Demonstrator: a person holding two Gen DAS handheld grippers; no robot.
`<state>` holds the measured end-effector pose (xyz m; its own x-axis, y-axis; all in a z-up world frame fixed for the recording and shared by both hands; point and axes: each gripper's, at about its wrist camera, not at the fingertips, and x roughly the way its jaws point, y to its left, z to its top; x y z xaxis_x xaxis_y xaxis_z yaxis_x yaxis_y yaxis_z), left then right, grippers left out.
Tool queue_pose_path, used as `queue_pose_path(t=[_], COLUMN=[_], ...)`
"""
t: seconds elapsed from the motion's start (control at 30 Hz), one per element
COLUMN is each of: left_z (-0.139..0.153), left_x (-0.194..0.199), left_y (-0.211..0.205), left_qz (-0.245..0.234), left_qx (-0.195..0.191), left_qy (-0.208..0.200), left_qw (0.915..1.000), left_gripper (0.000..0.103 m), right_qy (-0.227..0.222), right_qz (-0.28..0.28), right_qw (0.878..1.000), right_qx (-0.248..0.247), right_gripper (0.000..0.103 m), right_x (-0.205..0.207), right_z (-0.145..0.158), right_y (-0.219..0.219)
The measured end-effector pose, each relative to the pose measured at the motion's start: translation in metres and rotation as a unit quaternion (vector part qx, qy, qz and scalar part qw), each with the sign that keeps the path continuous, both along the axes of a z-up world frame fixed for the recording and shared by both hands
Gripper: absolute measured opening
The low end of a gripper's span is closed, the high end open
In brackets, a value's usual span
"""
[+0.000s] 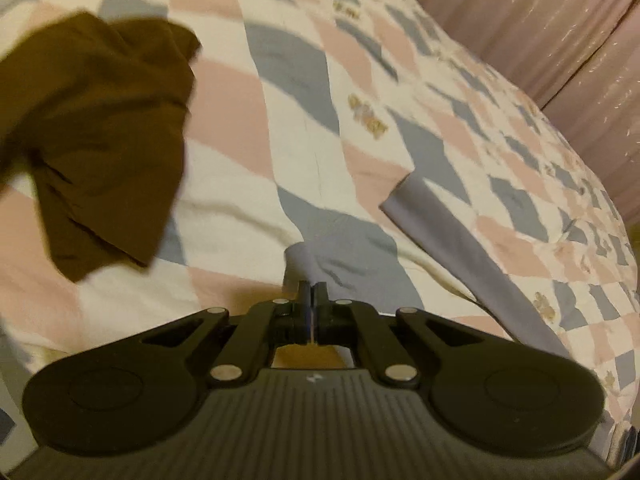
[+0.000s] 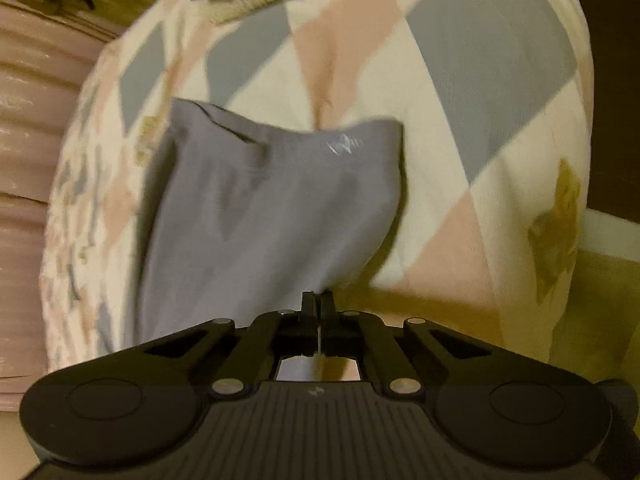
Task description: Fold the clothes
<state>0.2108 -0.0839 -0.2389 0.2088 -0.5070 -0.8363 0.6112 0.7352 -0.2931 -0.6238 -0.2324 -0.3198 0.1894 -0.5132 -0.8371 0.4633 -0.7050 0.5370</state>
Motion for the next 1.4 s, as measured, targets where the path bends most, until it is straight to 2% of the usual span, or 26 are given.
queue_pose_path(t=[0.1,0.2,0.23,0.3,0.37,0.4,0.43,0.47,0.53,0.57,0.6,0.63,0.7,0.77,0.8,0.83,0.9,0.93,0.97,1.0,1.03,1.07,1.2,1.33,1.37,1.4], left_z=[0.01,-0.017,-0.033,-0.073,-0.09,-0.088,-0.08,-0.069,-0.044,-0.035,-0.032,-0.031,-0.027,-0.023,-0.032,-0.043,-0.072,-0.087,-0.102,-0.116,-0.13,-0.143,-0.174,-0.193,-0.195,-0.196], left_x=[-0.006,-0.013,-0.015,-0.02,-0.028,-0.03,-0.029,-0.027,-0.03,-0.034,-0.047,-0.06,-0.086,-0.113,-0.128,-0.141,-0.161,-0.166,-0.169,-0.17,-0.169,-0.167,-0.157,-0.154,-0.152,-0.15], left_y=[0.014,0.015,0.013,0.007,0.009,0.014,0.019,0.024,0.017,0.008,-0.013,-0.035,-0.078,-0.122,-0.141,-0.156,-0.184,-0.197,-0.204,-0.21,-0.214,-0.217,-0.219,-0.215,-0.218,-0.221], left_qz=[-0.019,-0.041,-0.043,-0.068,-0.09,-0.088,-0.074,-0.059,-0.064,-0.081,-0.122,-0.165,-0.249,-0.33,-0.375,-0.415,-0.484,-0.511,-0.536,-0.557,-0.574,-0.589,-0.625,-0.653,-0.656,-0.657], left_qx=[0.028,0.082,0.116,0.199,0.249,0.252,0.247,0.235,0.204,0.194,0.186,0.177,0.158,0.136,0.137,0.139,0.145,0.149,0.157,0.166,0.175,0.185,0.204,0.198,0.2,0.202], left_qy=[-0.027,-0.058,-0.074,-0.083,-0.092,-0.098,-0.097,-0.093,-0.111,-0.129,-0.163,-0.198,-0.266,-0.33,-0.365,-0.401,-0.468,-0.491,-0.506,-0.517,-0.524,-0.527,-0.531,-0.548,-0.546,-0.545], left_qw=[0.999,0.9941,0.9895,0.9741,0.9598,0.9587,0.9612,0.9658,0.9706,0.9691,0.9612,0.9498,0.9179,0.8739,0.8413,0.8047,0.7251,0.6896,0.6573,0.6286,0.6048,0.5839,0.5345,0.4835,0.4813,0.48], left_gripper=[0.0,0.0,0.0,0.003,0.004,0.005,0.005,0.005,0.005,0.004,0.005,0.006,0.01,0.013,0.013,0.014,0.014,0.014,0.014,0.015,0.015,0.015,0.016,0.032,0.037,0.037], right_qy=[0.002,0.005,0.006,0.02,0.04,0.055,0.072,0.093,0.15,0.188,0.225,0.264,0.333,0.383,0.405,0.424,0.458,0.473,0.484,0.489,0.495,0.499,0.507,0.52,0.523,0.528], right_qz=[0.017,0.038,0.048,0.058,0.066,0.074,0.085,0.1,0.151,0.191,0.233,0.283,0.383,0.473,0.511,0.542,0.598,0.621,0.639,0.658,0.674,0.685,0.723,0.75,0.754,0.756], right_qw=[1.0,0.999,0.997,0.993,0.989,0.988,0.986,0.983,0.972,0.959,0.943,0.92,0.861,0.793,0.757,0.723,0.651,0.616,0.587,0.56,0.535,0.516,0.452,0.39,0.378,0.366], right_qx=[-0.004,0.034,0.056,0.097,0.128,0.126,0.123,0.119,0.105,0.091,0.078,0.06,0.02,-0.023,-0.044,-0.061,-0.095,-0.106,-0.114,-0.118,-0.122,-0.124,-0.126,-0.122,-0.123,-0.124], right_gripper=[0.001,0.002,0.005,0.018,0.027,0.029,0.031,0.031,0.033,0.033,0.033,0.033,0.033,0.032,0.031,0.03,0.03,0.03,0.03,0.03,0.03,0.03,0.03,0.03,0.03,0.03], right_x=[-0.006,-0.006,-0.004,0.002,0.008,0.01,0.013,0.016,0.029,0.042,0.058,0.078,0.123,0.169,0.191,0.209,0.244,0.259,0.272,0.284,0.294,0.301,0.321,0.334,0.336,0.339], right_z=[0.021,0.013,0.005,-0.004,-0.006,0.0,0.007,0.016,0.034,0.043,0.05,0.056,0.062,0.063,0.062,0.058,0.05,0.043,0.034,0.026,0.017,0.009,-0.016,-0.037,-0.042,-0.047], right_y=[0.006,0.007,0.005,0.003,0.001,0.0,-0.001,-0.004,-0.016,-0.025,-0.036,-0.048,-0.072,-0.093,-0.103,-0.11,-0.126,-0.132,-0.138,-0.144,-0.15,-0.153,-0.162,-0.158,-0.157,-0.158])
